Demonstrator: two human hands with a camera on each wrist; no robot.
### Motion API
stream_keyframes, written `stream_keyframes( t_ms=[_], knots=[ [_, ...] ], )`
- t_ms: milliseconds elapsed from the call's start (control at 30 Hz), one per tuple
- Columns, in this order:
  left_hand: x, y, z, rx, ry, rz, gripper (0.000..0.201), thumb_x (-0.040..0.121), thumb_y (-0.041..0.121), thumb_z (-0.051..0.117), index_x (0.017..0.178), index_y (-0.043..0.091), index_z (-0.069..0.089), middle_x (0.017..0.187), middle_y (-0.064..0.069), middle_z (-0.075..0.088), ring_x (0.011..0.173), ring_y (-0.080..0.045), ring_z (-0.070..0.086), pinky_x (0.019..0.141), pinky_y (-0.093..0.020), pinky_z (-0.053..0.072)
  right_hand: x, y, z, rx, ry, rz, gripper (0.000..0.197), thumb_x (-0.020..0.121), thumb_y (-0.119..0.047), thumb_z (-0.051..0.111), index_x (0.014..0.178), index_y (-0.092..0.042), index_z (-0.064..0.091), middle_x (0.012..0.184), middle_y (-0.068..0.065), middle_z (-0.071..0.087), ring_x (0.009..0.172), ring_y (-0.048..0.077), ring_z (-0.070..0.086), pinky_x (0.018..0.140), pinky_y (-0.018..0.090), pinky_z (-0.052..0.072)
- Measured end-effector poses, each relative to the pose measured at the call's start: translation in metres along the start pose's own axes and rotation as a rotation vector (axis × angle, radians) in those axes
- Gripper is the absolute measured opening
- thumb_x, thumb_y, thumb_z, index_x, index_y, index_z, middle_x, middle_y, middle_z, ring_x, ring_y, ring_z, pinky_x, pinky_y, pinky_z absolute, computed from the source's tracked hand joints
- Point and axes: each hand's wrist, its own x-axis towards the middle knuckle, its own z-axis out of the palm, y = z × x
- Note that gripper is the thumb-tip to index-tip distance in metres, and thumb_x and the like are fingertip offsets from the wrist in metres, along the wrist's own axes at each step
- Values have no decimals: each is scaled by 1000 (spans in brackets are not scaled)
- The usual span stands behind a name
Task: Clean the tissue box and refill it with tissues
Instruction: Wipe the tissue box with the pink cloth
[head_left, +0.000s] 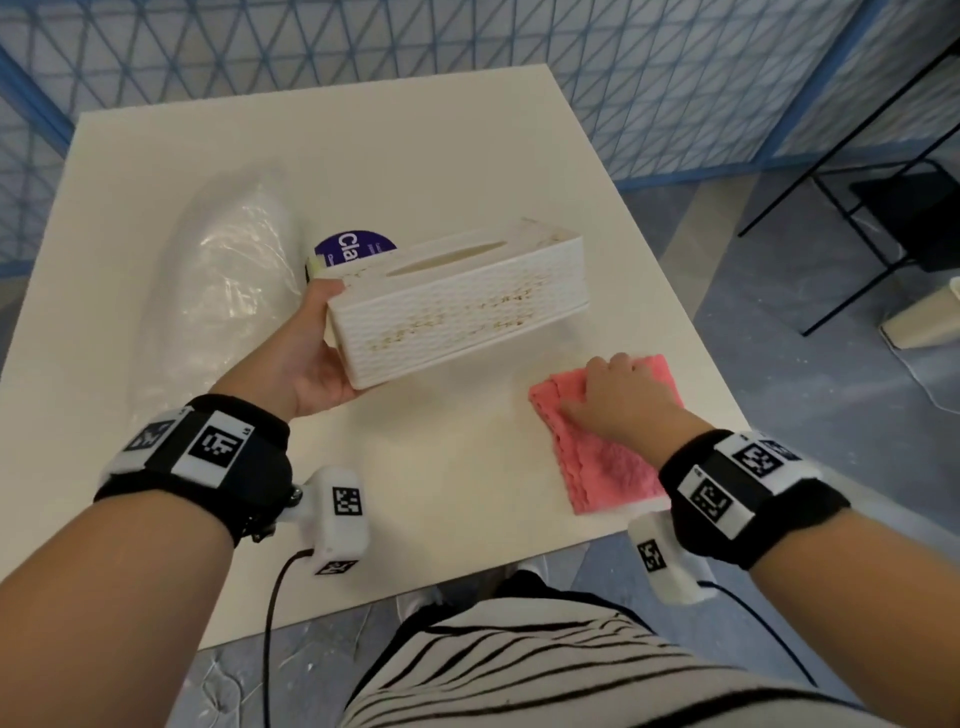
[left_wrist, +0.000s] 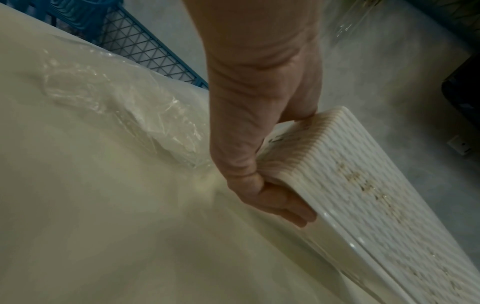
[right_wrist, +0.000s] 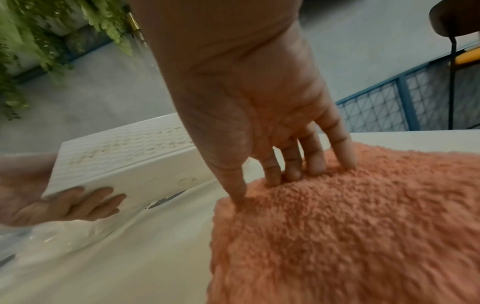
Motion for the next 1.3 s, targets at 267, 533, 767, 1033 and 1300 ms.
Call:
stream_keyframes(
  t_ms=[267,533,767,1033,1300],
  knots=[
    [-4,-15,-3,-3,-2,-26,47,83,51,55,119,21,56,78,-6,73,62,-21,72,55,-31,57,-21,-4,48,65,-10,22,84,90,-66,31,151,-20,-2,159,7,-16,145,39,-13,111,67,5],
    [-9,-17,-3,-40,1,-40,46,82,53,56,112,18,59,77,-7,72,60,-22,71,54,-30,57,-7,20,64,345,279,-85,74,85,-5,55,149,-23,24,159,4,17,147,28,12,117,52,10],
    [-13,-14,2,-135,-35,-60,59,83,54,55,126,14,55,111,-11,66,82,-26,70,64,-37,60,-30,18,-24,1405,645,-106,40,101,-6,29,120,-31,53,53,-7,59,29,14,42,30,21,35],
    [-13,-8,25,-152,-110,-26,58,87,49,50,128,8,56,110,-12,68,83,-26,71,66,-38,60,-25,-94,-32,181,780,-776,55,81,-36,44,136,-35,49,153,13,33,141,43,22,111,66,14],
    [-12,-2,2,-119,-92,-44,60,87,50,47,131,9,50,111,-17,63,76,-31,71,58,-36,58,23,-61,-51,404,716,-402,58,88,-51,22,146,-48,17,161,9,-1,145,40,-8,111,69,2]
  ],
)
